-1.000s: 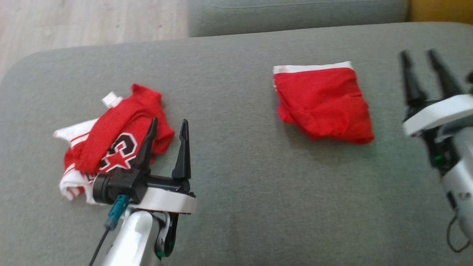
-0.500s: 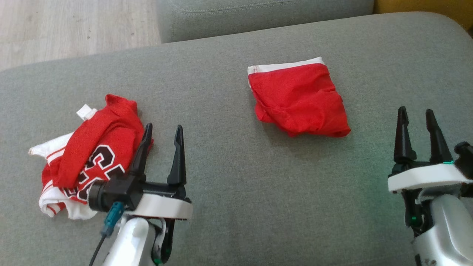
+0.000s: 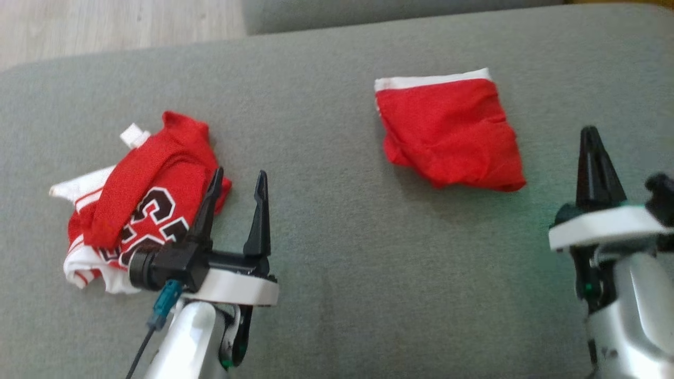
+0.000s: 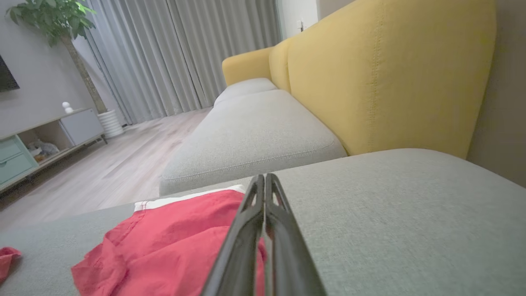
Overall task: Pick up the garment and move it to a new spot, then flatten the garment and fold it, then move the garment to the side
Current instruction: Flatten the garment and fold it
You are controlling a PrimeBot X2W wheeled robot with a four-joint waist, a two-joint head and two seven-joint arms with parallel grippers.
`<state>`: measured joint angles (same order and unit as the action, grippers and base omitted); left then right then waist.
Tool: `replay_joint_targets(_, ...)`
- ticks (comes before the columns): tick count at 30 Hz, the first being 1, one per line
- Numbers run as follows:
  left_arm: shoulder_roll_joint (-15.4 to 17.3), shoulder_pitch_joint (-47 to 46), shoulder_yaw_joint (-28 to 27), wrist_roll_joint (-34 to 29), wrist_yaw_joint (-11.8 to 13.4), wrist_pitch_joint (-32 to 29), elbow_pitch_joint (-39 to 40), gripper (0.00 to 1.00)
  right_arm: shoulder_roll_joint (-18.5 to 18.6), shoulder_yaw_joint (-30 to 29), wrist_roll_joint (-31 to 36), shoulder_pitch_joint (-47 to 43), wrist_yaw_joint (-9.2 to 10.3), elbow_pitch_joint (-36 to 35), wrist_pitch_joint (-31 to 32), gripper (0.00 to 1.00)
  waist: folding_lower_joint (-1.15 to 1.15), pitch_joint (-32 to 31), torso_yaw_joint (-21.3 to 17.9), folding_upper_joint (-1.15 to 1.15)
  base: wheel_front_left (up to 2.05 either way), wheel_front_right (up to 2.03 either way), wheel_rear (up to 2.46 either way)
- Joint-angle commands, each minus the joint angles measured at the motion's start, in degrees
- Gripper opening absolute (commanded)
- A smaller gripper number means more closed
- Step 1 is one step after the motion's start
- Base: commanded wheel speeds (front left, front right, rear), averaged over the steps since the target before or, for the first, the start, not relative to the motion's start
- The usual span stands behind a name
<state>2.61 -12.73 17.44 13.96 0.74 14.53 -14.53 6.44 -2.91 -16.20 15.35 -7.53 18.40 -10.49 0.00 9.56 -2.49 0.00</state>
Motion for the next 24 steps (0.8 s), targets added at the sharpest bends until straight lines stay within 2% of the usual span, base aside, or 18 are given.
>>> replay_joint_targets(1,0.27,-2.86,-1.38,-0.58,-0.20,0.47,2.16,1.00,0.45,1.43,0.54,3.61,0.04,-1.44,0.69,0.00,0.00,1.96,1.63,0.00,0.00,0.00,0.00)
replay_joint_targets(6,0.27,-4.53,-0.64,-0.72,-0.42,0.47,2.30,1.00,0.90,1.52,2.67,9.65,0.04,2.78,3.89,0.00,0.00,6.15,4.74,0.00,0.00,0.00,0.00)
replay_joint_targets(11,0.27,-6.05,0.52,-0.48,-0.41,0.47,2.53,1.00,0.46,0.54,4.39,16.70,0.04,10.53,5.32,0.00,0.00,9.25,7.43,0.00,0.00,0.00,0.00)
replay_joint_targets(20,0.27,-7.54,1.66,-0.16,0.22,0.47,2.95,1.00,-0.77,-0.31,9.89,24.94,0.04,30.89,4.23,0.00,0.00,11.51,9.28,0.00,0.00,0.00,0.00)
replay_joint_targets(24,0.27,-7.89,2.27,0.16,0.39,0.47,2.74,1.00,-1.46,-0.93,11.04,26.87,0.04,36.34,0.74,0.00,0.00,10.55,9.40,0.00,0.00,0.00,0.00)
